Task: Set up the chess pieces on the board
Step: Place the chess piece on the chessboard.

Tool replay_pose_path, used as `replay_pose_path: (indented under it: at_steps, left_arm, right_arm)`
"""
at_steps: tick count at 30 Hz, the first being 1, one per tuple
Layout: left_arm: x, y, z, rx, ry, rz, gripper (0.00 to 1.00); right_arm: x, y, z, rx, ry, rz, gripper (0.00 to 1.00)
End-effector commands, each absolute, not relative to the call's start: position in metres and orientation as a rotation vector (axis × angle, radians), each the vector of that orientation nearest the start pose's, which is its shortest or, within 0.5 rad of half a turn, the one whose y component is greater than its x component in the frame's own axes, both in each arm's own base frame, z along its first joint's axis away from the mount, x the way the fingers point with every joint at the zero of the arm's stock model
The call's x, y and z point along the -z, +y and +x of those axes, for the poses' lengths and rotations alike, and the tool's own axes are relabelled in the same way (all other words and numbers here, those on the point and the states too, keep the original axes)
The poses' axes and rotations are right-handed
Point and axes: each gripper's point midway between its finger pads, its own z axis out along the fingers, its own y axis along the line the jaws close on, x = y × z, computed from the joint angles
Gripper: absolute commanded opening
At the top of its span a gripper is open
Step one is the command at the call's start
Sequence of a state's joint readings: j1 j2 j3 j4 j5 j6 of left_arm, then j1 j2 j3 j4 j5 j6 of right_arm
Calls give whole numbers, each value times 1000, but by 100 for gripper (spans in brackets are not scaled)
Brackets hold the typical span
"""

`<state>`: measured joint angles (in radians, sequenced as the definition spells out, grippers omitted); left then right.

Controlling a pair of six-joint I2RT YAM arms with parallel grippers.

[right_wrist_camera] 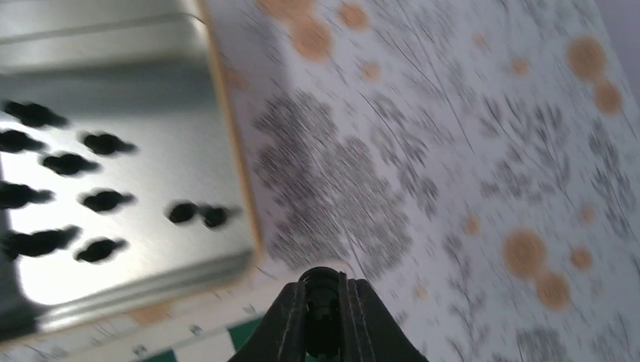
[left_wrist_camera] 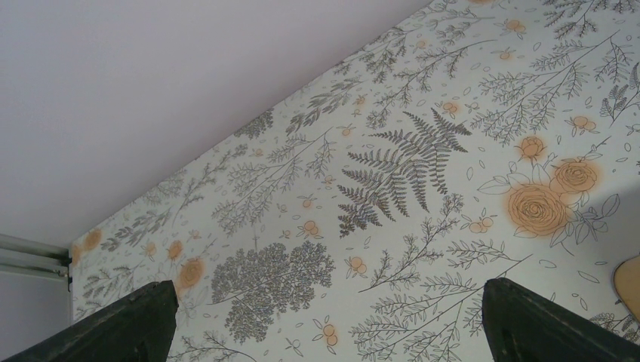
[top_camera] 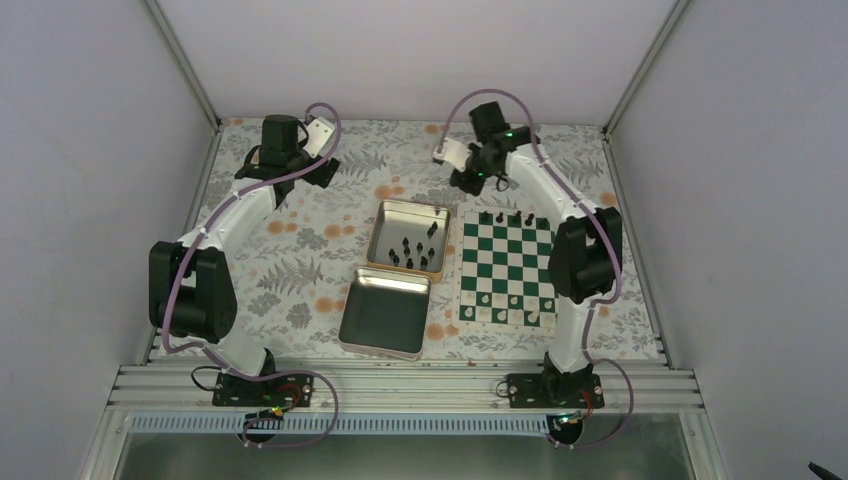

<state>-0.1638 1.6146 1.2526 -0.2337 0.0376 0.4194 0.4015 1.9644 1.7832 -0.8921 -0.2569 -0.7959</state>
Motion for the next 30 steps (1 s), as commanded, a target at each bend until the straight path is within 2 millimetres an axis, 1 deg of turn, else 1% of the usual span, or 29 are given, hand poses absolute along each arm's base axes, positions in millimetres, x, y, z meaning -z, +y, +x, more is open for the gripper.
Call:
replay_pose_path:
  at_steps: [1, 4, 7, 13, 20, 30]
  left_arm:
    - [-210, -85, 481, -107, 2062, 650, 100]
    - [-211, -85, 481, -108, 2062, 650, 100]
    - [-210, -85, 481, -106, 2066, 649, 100]
    - [-210, -85, 482, -107, 2069, 649, 100]
    - [-209, -85, 482, -109, 2071, 649, 100]
    - [-208, -85, 481, -108, 2071, 649, 100]
  right_arm:
    - [-151, 183, 447, -154, 2188, -1455, 8]
    - [-137, 165, 451, -166, 2232, -1434, 9]
    - [-117, 159, 450, -180, 2274, -1437, 9]
    - [-85, 162, 439, -260, 2321, -1466, 9]
    - [-61, 162, 432, -274, 2371, -1498, 9]
    - [-41, 165, 432, -299, 2388, -1513, 9]
